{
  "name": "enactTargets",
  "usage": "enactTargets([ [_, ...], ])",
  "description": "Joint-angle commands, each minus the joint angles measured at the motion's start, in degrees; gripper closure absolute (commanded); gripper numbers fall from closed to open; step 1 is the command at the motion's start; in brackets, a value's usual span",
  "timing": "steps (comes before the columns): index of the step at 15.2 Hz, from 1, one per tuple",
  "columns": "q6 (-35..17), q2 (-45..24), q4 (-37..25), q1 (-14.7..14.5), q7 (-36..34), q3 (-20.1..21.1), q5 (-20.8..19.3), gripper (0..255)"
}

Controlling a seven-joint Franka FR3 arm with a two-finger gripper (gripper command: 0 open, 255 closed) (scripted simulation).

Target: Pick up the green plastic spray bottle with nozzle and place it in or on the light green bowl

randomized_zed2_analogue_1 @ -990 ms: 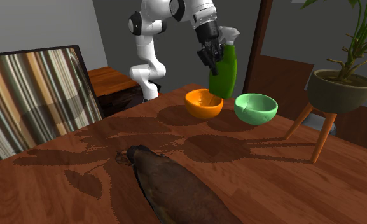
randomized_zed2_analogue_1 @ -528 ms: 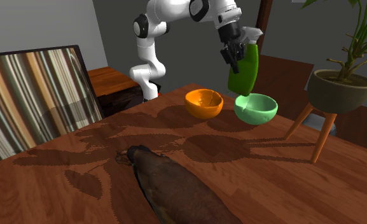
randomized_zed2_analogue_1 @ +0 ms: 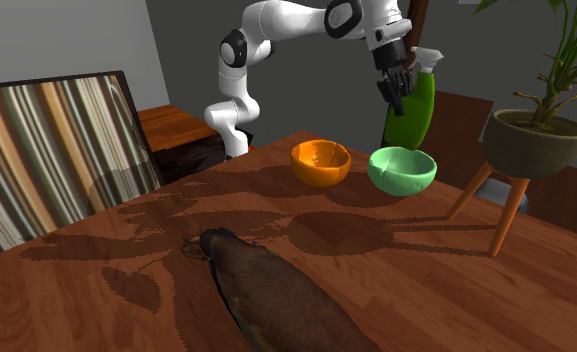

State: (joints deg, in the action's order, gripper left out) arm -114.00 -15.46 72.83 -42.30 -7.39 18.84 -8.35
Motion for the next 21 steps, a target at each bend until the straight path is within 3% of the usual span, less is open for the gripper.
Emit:
enactTargets([
  [1, -1.4, 0.06, 1.44, -0.15, -0.49, 0.02, -0.21, 255],
  [7, -6.49, 1.37, 7.79, 0.44, -0.66, -0.07, 0.13, 255],
  [14, -6.49, 1.37, 7.79, 0.44, -0.66, -0.08, 0.13, 255],
  [15, -6.49, 1.36, 7.79, 0.44, -0.66, -0.08, 0.13, 0],
  [21, -5.13, 2.29, 7.29, 0.56, -0.46, 0.01, 0.51, 0],
])
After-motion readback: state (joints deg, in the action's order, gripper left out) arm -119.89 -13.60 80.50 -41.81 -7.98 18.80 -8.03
